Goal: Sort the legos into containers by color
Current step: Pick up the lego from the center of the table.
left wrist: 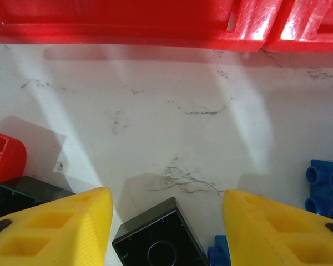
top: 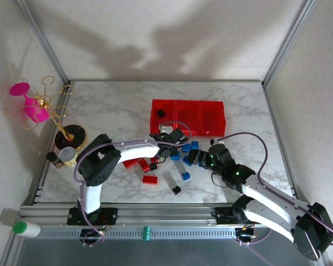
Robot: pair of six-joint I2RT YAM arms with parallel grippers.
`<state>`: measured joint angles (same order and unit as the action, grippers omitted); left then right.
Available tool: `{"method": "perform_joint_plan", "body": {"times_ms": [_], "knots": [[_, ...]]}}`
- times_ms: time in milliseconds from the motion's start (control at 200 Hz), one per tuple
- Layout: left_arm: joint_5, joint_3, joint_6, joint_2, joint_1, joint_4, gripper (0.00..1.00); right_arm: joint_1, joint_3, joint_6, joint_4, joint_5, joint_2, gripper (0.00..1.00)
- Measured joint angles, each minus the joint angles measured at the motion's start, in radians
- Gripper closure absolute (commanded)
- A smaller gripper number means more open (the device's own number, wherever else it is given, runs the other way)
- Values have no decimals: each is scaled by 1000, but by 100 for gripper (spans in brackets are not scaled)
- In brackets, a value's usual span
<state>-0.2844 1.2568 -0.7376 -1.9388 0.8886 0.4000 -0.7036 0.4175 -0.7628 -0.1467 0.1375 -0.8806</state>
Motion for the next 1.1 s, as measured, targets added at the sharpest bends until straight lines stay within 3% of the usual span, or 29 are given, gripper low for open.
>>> {"method": "perform_joint_plan", "body": {"times_ms": [531,1096], "knots": [[7,-57,-16,17,0,-45,47,0,0,8,2,0,-16,1],[26,-74,-26,25,1,-76,61,0,0,8,8,0,-46,1]]}}
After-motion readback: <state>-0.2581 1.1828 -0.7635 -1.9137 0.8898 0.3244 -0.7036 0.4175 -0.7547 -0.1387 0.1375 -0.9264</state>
